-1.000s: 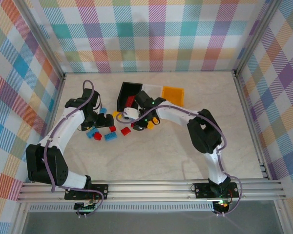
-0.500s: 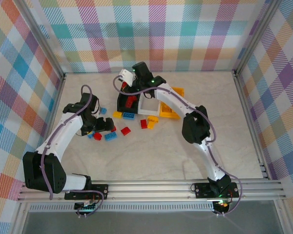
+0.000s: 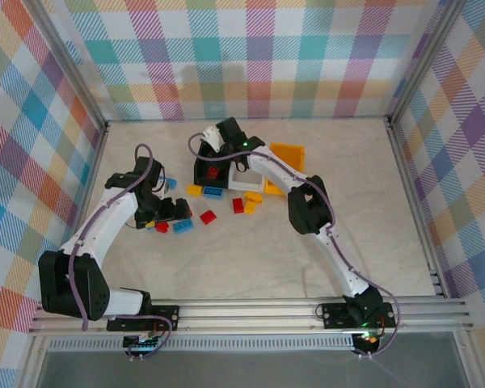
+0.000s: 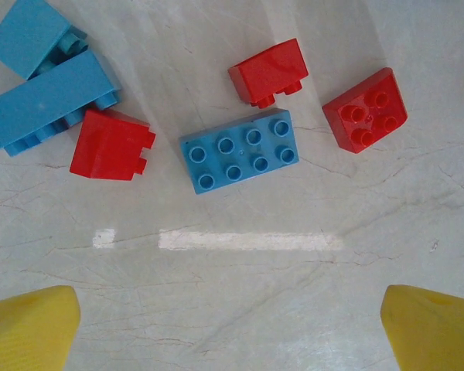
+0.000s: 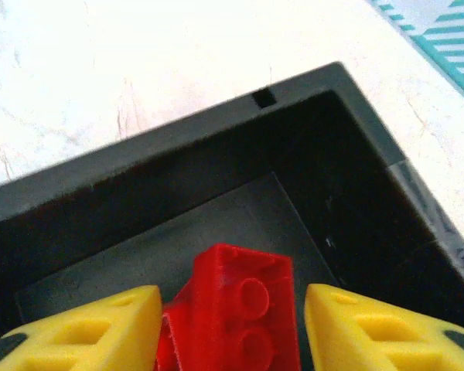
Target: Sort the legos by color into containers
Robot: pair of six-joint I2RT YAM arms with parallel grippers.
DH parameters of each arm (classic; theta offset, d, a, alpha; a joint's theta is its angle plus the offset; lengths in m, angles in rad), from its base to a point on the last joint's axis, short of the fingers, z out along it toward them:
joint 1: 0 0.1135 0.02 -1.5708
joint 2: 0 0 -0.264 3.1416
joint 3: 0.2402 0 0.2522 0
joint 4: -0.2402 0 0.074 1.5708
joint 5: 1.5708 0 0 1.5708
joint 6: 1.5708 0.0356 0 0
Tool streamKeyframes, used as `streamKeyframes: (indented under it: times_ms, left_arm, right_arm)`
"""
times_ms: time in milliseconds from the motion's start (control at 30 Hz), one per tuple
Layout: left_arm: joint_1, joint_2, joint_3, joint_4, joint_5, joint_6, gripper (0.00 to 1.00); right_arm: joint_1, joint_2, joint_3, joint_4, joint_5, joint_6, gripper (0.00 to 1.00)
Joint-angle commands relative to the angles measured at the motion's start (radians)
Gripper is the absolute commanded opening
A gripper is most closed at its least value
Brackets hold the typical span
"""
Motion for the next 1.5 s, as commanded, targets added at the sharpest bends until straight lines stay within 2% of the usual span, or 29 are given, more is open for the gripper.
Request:
streamKeyframes:
  times_ms: [0,133,333,533,733,1000,1467]
  left_arm:
    - [0.017,0.03,0.045,-0.003,-0.012,-0.033,1.0]
    - [0.038,0.131,0.159,0.013,-0.063,-0.072,1.0]
    - [0.097,0.352,0.369,0.017,-0.153,-0.006,1.0]
    - [0.153,0.558,0.553,0.013,-0.139,0.043,1.0]
    - [0.157,0.751,0.733,-0.004,-0.129,0.188,1.0]
    - [0.157,0.911,0.852,-0.005,-0.103,0.289,1.0]
    - [0.159,1.017,0.913,-0.022,-0.127,0.293,0.99]
  right_arm:
    - [-0.001,-0.096,0.037,0.009,-0.038,0.035,0.59]
    - [0.004,-0.226,-0.064,-0.013,-0.078,0.109,0.64]
    - [0.035,-0.51,-0.409,0.02,-0.126,0.163,0.66]
    - [0.049,-0.766,-0.711,0.016,-0.137,0.284,0.67]
    - [0.052,-0.957,-0.947,0.049,-0.133,0.362,0.68]
    - [0.053,-1.035,-1.044,0.016,-0.112,0.349,0.7]
    - [0.05,-1.023,-1.032,-0.014,-0.123,0.303,0.7]
